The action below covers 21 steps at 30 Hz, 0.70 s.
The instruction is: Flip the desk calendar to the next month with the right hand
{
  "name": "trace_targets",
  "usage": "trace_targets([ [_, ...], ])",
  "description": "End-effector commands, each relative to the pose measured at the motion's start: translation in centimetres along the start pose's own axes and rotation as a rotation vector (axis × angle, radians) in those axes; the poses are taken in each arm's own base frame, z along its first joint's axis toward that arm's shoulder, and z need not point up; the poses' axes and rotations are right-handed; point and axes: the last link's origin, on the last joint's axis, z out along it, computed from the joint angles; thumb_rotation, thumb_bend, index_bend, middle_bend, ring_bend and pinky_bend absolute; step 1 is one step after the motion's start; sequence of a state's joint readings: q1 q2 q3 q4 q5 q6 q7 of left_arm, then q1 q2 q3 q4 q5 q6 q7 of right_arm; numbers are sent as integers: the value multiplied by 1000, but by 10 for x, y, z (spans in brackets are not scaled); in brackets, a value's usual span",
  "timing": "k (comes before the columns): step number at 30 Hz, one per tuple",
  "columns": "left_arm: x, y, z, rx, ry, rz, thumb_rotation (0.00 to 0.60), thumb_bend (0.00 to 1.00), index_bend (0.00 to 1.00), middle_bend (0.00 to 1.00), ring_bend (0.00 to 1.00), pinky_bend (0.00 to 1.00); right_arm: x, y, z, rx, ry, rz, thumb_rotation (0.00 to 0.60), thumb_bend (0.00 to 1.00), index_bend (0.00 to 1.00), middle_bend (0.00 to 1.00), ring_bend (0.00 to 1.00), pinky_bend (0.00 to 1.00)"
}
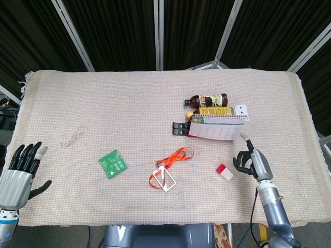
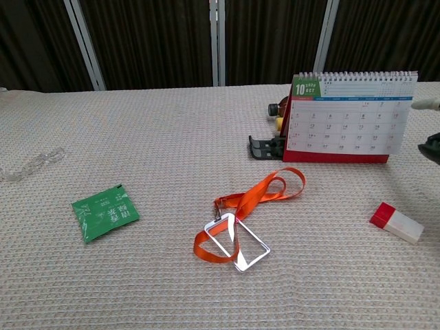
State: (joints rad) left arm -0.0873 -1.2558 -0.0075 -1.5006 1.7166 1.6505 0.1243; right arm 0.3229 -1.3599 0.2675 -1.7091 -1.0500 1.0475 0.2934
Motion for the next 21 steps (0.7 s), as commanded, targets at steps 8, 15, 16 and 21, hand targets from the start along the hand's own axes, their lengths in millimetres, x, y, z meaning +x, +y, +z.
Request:
trace_targets([
  [8,1,-1,2,1,6,-2,600,67,0,0,0,0,-31,3,42,-155,-109,301,600,407,75,721,721,567],
  [15,0,0,3,-4,3,-1,600,67,0,0,0,0,-36,12,49,-205,-107,380,600,408,60,714,721,567],
  [16,0,0,3,-4,3,-1,600,67,0,0,0,0,-36,13,49,-208,-103,385,600,408,58,713,721,567],
  [21,-1,2,3,-8,0,-2,600,67,0,0,0,0,-37,16,49,-213,-90,405,600,408,52,712,721,567],
])
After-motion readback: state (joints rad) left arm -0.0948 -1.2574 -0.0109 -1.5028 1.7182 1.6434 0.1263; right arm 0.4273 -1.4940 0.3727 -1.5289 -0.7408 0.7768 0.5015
